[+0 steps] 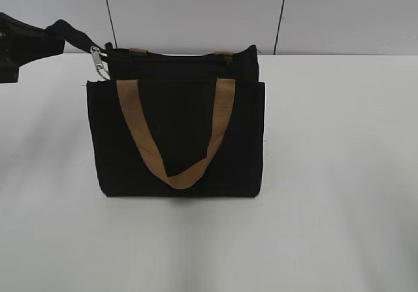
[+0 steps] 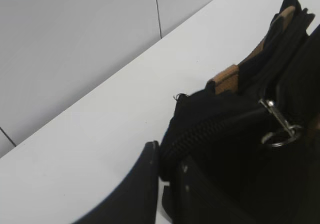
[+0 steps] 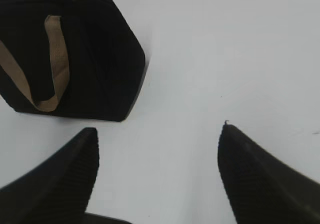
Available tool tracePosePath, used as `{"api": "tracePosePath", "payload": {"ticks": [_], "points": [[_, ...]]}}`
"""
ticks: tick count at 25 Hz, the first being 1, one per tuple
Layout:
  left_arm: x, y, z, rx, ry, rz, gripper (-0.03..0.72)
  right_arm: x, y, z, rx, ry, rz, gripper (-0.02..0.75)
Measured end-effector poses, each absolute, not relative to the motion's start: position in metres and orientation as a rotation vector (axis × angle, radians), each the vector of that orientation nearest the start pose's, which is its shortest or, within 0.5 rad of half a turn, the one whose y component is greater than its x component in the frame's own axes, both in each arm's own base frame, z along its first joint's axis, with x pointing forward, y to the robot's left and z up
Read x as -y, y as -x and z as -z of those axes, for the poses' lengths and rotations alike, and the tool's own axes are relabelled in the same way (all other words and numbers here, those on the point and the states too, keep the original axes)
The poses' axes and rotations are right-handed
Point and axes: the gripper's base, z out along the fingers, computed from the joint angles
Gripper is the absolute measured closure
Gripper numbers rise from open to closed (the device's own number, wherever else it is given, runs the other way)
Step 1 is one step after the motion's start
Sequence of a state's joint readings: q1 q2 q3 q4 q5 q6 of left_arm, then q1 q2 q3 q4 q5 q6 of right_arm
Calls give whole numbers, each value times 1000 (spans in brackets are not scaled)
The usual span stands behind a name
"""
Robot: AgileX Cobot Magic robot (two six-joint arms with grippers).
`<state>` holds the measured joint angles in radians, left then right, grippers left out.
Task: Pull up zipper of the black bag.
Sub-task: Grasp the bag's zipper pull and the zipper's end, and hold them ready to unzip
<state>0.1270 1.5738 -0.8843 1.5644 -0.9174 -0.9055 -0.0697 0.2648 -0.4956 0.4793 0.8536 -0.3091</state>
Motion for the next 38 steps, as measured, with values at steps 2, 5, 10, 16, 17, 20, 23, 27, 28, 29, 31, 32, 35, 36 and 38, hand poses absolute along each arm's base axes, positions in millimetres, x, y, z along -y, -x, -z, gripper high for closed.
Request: {"api": "tracePosePath", "payload": {"ticks": [2, 5, 10, 16, 17, 20, 23, 27, 28, 29, 31, 32, 35, 36, 38], "points": [[33, -311, -251, -1689, -967, 479, 664, -31, -70, -298, -2092, 204, -357, 180], [33, -311, -251, -1692, -958, 489, 664, -33, -104, -314, -2135, 300, -392, 181], [34, -310, -252, -1686, -949, 512, 664, -50, -166, -340, -2151, 481, -488, 187], [36, -309, -253, -1673, -955, 536, 664, -131, -214, -343, -2097, 777, -561, 218], [36, -309, -253, -1673, -955, 536, 664, -146, -222, -340, -2088, 814, -551, 226], [36, -309, -254, -1672, -944, 538, 664, -193, -239, -330, -2037, 882, -557, 305], [35, -312, -257, -1660, -887, 549, 664, -234, -250, -318, -1979, 909, -565, 419], [34, -314, -262, -1640, -805, 568, 664, -275, -262, -301, -1959, 953, -578, 465], [34, -314, -263, -1634, -800, 574, 664, -283, -264, -298, -1954, 963, -582, 468], [35, -314, -263, -1628, -799, 582, 664, -290, -267, -294, -1953, 971, -583, 469], [36, -313, -264, -1615, -802, 597, 664, -299, -274, -288, -1959, 979, -583, 470], [36, -313, -265, -1610, -803, 604, 664, -303, -277, -285, -1962, 980, -582, 472], [37, -313, -265, -1602, -804, 613, 664, -312, -286, -278, -1967, 977, -579, 477], [37, -313, -265, -1602, -805, 614, 664, -315, -289, -276, -1970, 976, -580, 481], [37, -312, -266, -1600, -806, 616, 664, -319, -293, -273, -1973, 965, -586, 491]]}}
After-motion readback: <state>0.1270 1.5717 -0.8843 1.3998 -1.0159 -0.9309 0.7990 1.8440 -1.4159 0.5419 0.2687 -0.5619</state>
